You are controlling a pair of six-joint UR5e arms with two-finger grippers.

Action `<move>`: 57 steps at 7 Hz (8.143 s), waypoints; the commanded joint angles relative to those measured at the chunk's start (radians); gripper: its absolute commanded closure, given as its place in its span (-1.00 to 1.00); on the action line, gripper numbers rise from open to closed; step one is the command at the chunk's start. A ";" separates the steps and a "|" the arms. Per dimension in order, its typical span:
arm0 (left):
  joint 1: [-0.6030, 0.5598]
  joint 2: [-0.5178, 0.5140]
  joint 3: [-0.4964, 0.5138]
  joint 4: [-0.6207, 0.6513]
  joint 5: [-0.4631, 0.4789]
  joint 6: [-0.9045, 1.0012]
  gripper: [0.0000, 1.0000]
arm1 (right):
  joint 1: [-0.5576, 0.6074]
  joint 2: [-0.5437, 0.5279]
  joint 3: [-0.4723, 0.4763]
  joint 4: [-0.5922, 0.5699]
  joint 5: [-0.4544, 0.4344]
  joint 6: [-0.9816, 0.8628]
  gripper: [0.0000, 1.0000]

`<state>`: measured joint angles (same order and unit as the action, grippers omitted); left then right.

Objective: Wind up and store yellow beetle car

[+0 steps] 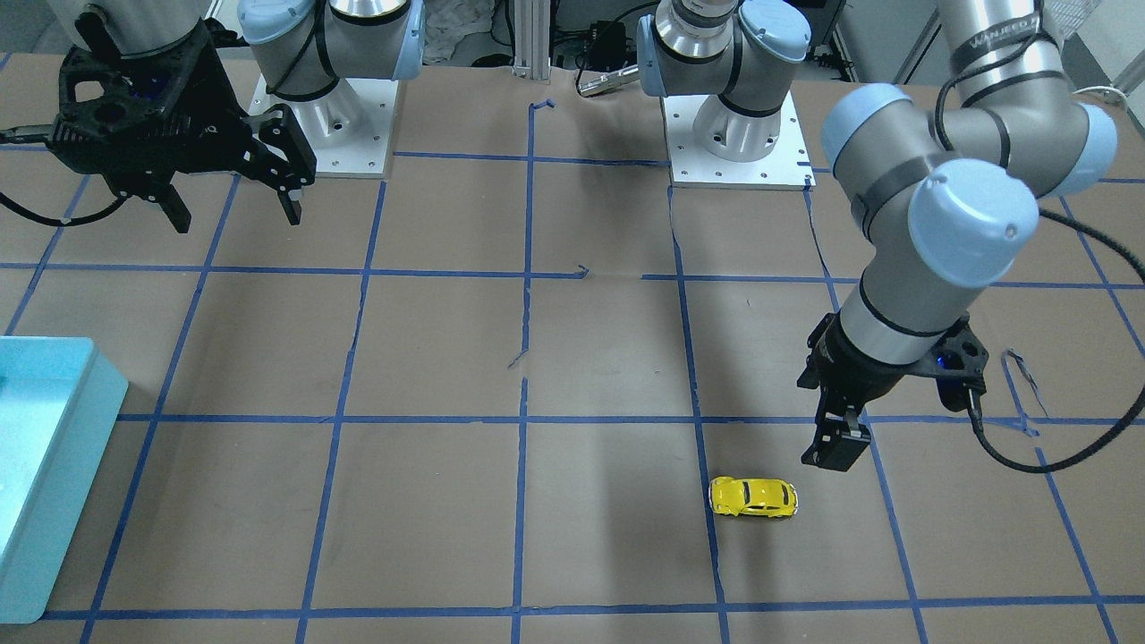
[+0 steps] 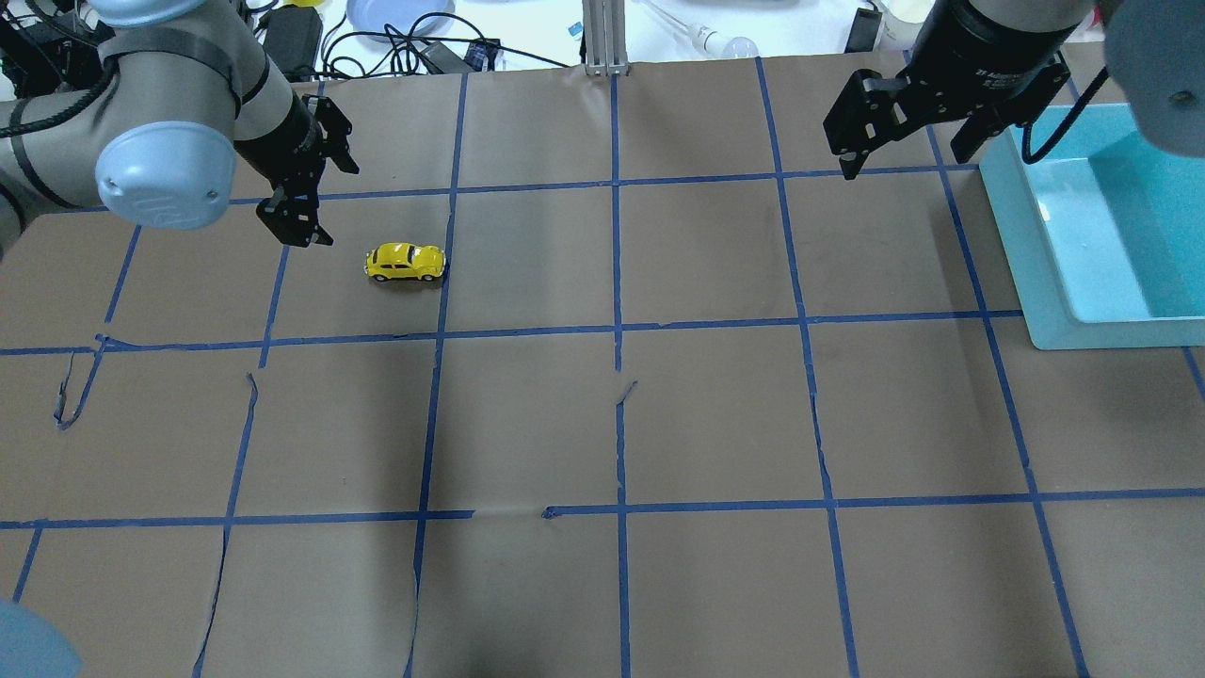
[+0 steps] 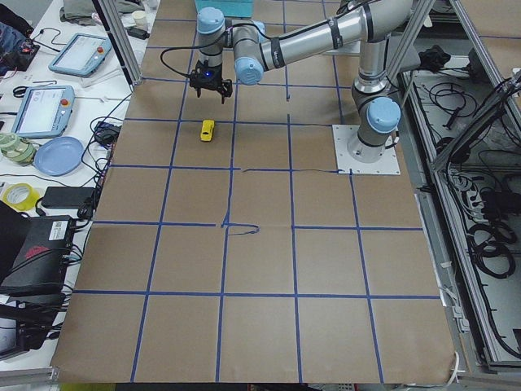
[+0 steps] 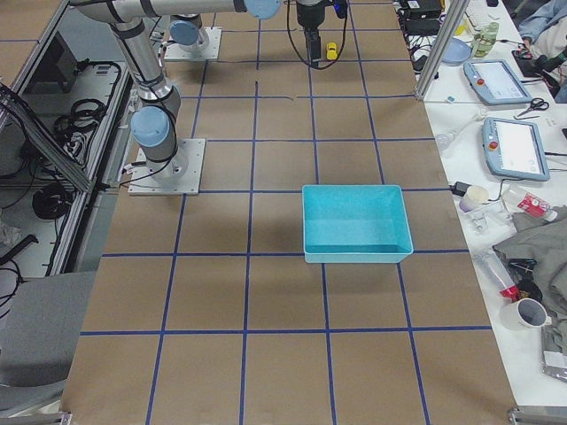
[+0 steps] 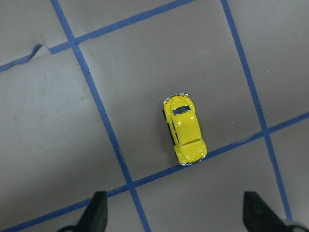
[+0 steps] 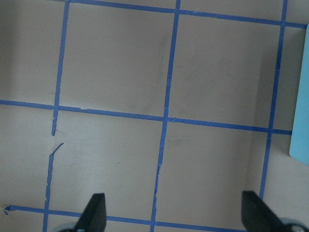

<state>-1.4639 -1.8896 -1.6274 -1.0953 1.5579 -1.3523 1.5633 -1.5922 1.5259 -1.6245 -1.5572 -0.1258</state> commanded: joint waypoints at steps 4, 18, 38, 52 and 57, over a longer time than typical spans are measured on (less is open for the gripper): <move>-0.001 -0.222 0.085 0.026 -0.005 -0.223 -1.00 | -0.002 0.000 0.000 0.001 -0.001 0.000 -1.00; -0.010 -0.217 0.083 0.014 -0.071 -0.027 1.00 | 0.001 -0.034 0.002 0.072 -0.006 0.025 -1.00; 0.112 -0.290 0.089 0.034 -0.047 0.047 1.00 | 0.000 -0.034 0.002 0.067 -0.006 0.023 -1.00; 0.297 -0.232 0.093 0.038 -0.059 0.324 -1.00 | 0.000 -0.034 0.002 0.063 -0.006 0.026 -1.00; 0.162 0.031 0.101 -0.116 -0.042 0.963 -1.00 | 0.000 -0.034 0.002 0.064 -0.006 0.026 -1.00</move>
<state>-1.2650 -1.9324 -1.5303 -1.1365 1.5080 -0.5526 1.5631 -1.6261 1.5278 -1.5613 -1.5631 -0.1003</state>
